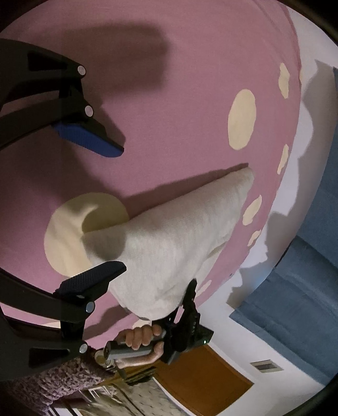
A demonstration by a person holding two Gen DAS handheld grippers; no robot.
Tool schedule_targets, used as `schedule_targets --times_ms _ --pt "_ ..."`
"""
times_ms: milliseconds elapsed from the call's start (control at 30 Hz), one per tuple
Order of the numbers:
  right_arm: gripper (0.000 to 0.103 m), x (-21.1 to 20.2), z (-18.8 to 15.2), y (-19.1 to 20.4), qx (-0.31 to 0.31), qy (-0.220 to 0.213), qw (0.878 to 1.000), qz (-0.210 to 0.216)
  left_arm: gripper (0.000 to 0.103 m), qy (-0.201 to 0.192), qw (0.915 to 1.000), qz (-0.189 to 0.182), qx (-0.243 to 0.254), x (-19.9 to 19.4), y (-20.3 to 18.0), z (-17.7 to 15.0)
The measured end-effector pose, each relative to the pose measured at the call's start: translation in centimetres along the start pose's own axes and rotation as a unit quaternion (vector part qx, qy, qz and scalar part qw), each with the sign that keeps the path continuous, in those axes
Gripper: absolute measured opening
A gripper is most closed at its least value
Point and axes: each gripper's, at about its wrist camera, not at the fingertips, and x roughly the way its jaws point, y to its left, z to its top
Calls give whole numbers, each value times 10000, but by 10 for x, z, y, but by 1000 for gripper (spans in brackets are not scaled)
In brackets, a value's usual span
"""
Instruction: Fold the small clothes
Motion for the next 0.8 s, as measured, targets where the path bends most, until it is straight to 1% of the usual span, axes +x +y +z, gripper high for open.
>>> schedule_targets --times_ms 33,100,167,200,267,333,467,567,600,633,667,733,800 --pt "8 -2 -1 -4 25 -41 9999 -108 81 24 10000 -18 -10 3 0 2" --pt "8 2 -2 -13 59 76 9996 -259 81 74 9999 -22 -65 9 0 5" --pt "9 5 -3 -22 185 252 9994 -134 81 122 9999 37 -83 13 1 6" --pt "11 1 -4 -24 217 255 9994 -88 81 125 9999 37 -86 14 1 6" --pt "18 -6 -5 -22 262 218 9994 -17 81 118 9999 30 -88 13 2 6" --pt "29 -19 -14 -19 222 202 9995 73 81 110 9999 22 -130 13 4 7" --pt "31 -41 -39 -11 -23 233 9997 -19 81 101 9998 1 -156 14 4 6" --pt "31 -54 -59 -12 -164 334 9993 13 81 94 9998 7 -157 13 4 6" --pt "30 -56 -66 -11 -227 405 9989 -43 81 94 9998 9 -154 13 4 6" --pt "13 -56 -70 -11 -259 431 9987 -128 81 90 9998 18 -152 13 4 6" --pt "3 -56 -73 -11 -301 452 9982 -237 81 84 9998 36 -151 12 3 5" --pt "4 -59 -78 -9 -439 416 9972 -446 81 67 9998 83 -166 11 4 5" --pt "3 -63 -82 -14 -363 378 9976 -447 81 54 9997 123 -216 10 5 4"
